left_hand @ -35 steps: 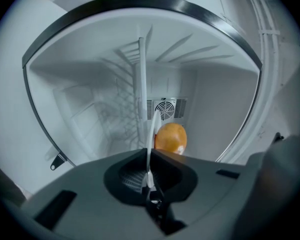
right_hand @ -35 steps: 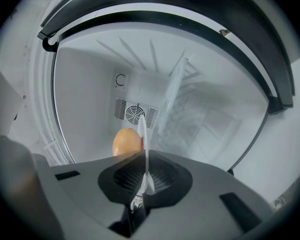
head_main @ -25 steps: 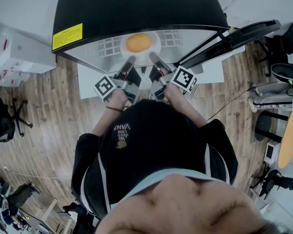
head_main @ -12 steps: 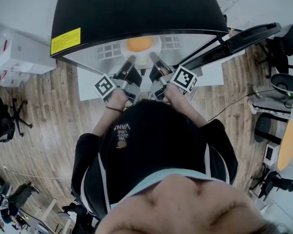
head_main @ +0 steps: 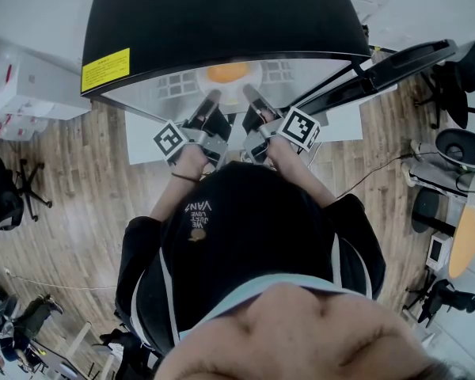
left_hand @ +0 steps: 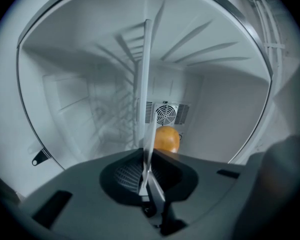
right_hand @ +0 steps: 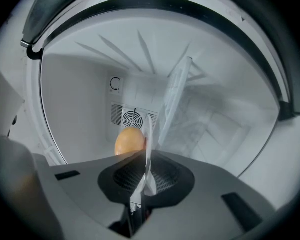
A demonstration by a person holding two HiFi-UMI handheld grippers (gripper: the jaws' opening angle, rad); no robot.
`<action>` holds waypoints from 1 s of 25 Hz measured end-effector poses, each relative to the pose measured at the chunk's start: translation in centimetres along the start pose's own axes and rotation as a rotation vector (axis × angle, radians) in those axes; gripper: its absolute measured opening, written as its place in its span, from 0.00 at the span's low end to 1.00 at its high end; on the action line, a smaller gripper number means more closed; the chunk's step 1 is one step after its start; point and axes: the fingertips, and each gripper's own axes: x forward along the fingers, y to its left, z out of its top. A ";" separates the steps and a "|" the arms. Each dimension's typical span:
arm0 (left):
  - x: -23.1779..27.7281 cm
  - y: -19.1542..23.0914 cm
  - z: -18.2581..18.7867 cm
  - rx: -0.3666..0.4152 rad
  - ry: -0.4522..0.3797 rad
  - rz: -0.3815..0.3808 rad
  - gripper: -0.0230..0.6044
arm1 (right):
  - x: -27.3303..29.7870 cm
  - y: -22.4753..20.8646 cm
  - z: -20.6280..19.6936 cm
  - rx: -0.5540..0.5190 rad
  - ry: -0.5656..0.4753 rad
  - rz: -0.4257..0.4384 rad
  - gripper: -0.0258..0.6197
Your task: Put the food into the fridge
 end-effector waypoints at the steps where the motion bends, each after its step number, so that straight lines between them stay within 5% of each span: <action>1: 0.0 0.0 0.0 -0.002 -0.001 -0.001 0.08 | -0.1 -0.3 0.1 -0.011 0.002 -0.017 0.07; 4: 0.0 0.1 0.1 -0.007 -0.008 -0.003 0.08 | -0.5 -1.1 0.2 -0.055 0.013 -0.085 0.07; 25: 0.2 -0.7 0.3 -0.016 -0.049 -0.049 0.16 | 0.1 0.3 0.0 -0.052 0.036 -0.013 0.13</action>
